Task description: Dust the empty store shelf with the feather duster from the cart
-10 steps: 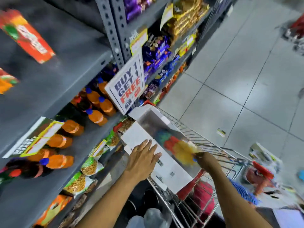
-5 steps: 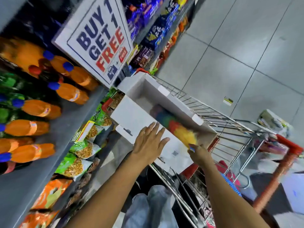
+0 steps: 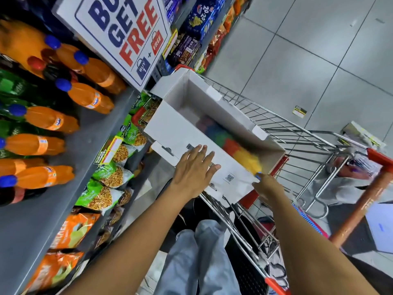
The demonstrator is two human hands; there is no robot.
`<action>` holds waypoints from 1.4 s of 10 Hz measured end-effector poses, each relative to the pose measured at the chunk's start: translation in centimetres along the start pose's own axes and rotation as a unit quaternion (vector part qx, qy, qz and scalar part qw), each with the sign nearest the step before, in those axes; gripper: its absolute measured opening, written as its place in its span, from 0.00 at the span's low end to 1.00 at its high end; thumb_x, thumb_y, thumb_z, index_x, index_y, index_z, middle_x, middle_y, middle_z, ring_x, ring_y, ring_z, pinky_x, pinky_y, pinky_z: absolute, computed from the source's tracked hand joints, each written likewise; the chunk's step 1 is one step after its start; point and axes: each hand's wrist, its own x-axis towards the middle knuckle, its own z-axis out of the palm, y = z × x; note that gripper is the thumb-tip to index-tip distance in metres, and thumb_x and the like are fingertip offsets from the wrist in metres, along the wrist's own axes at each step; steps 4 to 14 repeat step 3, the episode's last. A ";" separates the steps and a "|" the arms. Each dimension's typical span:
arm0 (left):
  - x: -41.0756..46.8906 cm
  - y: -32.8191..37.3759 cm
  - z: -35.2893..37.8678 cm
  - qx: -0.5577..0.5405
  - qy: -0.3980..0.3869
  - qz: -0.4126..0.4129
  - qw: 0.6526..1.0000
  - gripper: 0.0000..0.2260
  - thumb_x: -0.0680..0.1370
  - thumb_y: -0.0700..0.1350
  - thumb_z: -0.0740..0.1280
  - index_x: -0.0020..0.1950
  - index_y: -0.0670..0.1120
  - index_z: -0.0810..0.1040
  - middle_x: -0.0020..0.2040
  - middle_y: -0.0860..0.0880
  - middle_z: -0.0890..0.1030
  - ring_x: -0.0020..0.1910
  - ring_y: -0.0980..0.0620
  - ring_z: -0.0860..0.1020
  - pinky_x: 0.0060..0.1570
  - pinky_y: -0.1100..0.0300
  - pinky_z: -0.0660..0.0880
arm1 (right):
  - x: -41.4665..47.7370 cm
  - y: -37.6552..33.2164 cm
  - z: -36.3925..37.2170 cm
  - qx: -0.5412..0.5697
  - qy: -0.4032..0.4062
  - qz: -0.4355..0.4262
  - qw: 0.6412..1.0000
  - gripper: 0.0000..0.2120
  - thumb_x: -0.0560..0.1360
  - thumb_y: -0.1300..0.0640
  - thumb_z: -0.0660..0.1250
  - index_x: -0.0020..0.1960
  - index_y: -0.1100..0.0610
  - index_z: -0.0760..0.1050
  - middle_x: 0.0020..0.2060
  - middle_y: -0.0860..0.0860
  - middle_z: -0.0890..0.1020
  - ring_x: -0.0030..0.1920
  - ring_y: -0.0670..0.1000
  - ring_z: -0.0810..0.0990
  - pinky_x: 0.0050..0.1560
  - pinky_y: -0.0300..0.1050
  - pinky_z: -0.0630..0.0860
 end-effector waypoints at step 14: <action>-1.1 -0.7 0.1 -0.011 0.045 0.000 0.999 0.24 0.81 0.55 0.47 0.75 0.47 0.51 0.76 0.46 0.56 0.75 0.50 0.51 0.72 0.54 0.46 | -0.7 -1.3 0.1 0.002 0.081 -0.019 0.996 0.25 0.78 0.54 0.61 0.74 0.53 0.64 0.69 0.58 0.71 0.67 0.61 0.71 0.65 0.54 0.68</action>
